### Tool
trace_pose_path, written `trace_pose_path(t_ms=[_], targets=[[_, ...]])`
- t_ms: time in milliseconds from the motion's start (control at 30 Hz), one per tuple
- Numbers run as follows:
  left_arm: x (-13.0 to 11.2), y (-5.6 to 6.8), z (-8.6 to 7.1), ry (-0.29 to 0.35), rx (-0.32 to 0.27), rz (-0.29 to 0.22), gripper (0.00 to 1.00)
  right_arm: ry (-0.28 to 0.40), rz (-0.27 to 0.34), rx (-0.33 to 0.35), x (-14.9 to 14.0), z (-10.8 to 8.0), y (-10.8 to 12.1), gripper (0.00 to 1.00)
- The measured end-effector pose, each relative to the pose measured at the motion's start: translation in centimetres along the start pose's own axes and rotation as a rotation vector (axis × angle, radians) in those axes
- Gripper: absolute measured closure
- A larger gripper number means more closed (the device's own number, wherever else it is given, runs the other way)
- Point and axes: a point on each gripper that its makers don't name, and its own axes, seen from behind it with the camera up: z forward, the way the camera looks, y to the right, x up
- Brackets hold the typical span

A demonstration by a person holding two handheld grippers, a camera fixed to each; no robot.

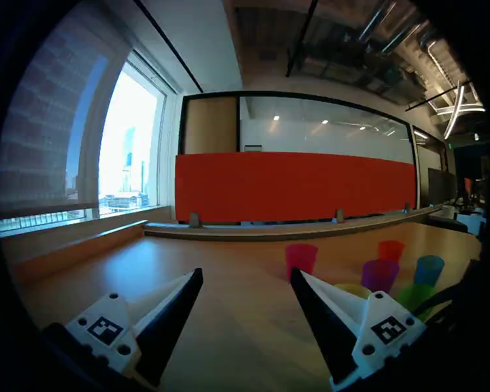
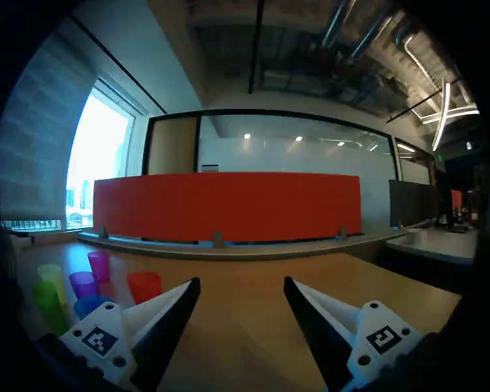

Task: Pour water

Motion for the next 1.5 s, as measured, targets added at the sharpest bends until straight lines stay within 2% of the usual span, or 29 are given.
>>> trace_pose_path(t_ms=[567,1500], targets=[[0.0,0.0,0.0,0.000,0.000,0.000,0.00,-0.046,-0.005,-0.006,-1.2,0.1,-0.5,0.01],[0.0,0.1,0.0,0.000,0.000,0.000,0.00,-0.050,-0.003,-0.010,-1.2,0.3,-0.4,0.01]])
